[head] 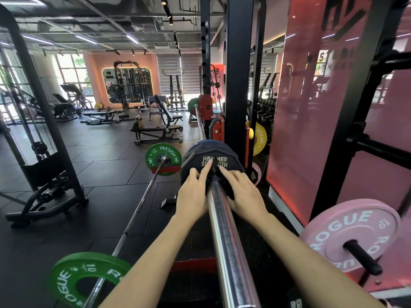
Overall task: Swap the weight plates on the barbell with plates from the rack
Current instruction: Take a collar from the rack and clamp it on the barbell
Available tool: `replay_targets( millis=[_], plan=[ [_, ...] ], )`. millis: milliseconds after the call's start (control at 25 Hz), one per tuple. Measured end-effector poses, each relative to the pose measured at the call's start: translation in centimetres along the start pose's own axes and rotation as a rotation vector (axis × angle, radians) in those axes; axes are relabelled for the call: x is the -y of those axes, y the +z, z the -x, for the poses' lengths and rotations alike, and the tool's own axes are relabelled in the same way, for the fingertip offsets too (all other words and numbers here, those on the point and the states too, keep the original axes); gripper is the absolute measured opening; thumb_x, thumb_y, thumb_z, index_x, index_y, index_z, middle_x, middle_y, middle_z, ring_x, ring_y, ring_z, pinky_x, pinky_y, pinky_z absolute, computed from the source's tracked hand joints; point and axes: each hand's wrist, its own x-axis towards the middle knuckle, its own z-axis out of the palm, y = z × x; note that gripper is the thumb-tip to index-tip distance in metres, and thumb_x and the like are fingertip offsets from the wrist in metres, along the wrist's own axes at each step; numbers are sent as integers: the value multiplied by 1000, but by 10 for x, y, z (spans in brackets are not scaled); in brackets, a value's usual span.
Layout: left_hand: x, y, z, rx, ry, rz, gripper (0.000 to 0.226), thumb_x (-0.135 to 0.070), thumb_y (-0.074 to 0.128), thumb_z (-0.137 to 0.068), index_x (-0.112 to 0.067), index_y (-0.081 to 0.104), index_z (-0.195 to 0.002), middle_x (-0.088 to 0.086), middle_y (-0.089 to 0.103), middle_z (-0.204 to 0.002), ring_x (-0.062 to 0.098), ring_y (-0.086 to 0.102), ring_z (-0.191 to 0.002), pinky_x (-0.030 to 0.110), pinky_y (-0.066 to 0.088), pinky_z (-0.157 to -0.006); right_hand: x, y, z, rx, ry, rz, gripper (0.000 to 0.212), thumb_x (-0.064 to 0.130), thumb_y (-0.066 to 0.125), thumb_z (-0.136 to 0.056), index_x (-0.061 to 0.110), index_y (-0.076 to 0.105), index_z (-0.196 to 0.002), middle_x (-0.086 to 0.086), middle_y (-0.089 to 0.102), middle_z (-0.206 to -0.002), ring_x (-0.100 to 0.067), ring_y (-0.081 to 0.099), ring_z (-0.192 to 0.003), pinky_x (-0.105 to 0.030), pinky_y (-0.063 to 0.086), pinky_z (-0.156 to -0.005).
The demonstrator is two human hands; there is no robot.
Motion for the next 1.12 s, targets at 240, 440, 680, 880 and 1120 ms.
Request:
replay_targets(
  millis=[240, 440, 680, 880, 1120],
  plan=[
    [1, -2, -1, -27, 70, 84, 101, -11, 68, -82, -51, 7, -152, -6, 27, -120, 16, 43, -106, 34, 49, -73, -4, -5, -5, 20, 43, -44, 97, 21, 78, -74, 28, 20, -151, 6, 53, -128, -16, 50, -113, -36, 50, -91],
    [4, 0, -1, -46, 111, 55, 104, -10, 71, -77, -47, 10, -153, -4, 29, -122, 16, 40, -108, 33, 50, -68, -7, -6, -8, -7, -6, 46, 116, 24, 81, -68, 33, 5, -154, 7, 55, -113, -15, 51, -95, -30, 48, -79],
    [6, 6, -1, -51, 101, 30, 92, -11, 68, -79, -42, 22, -152, -1, 33, -125, 18, 36, -109, 36, 53, -73, -15, -7, -7, -162, -23, 204, 85, 37, 85, -60, 20, 49, -135, 0, 61, -110, -23, 54, -94, -40, 51, -80],
    [10, 7, 7, -95, 118, 13, 73, -45, 53, -79, -28, 34, -147, -1, 40, -128, 18, 41, -111, 36, 53, -77, -15, 2, 3, -203, -2, 201, 72, 36, 85, -64, 13, 57, -126, -4, 63, -108, -27, 56, -96, -43, 51, -82],
    [28, 4, 11, -185, 153, -132, 77, -44, 77, -72, -18, 51, -139, -3, 60, -118, 18, 54, -102, 34, 52, -81, -4, 9, -4, -131, -41, 212, 78, 41, 71, -78, 14, 39, -143, -3, 48, -139, -24, 49, -111, -40, 47, -86]
  ],
)
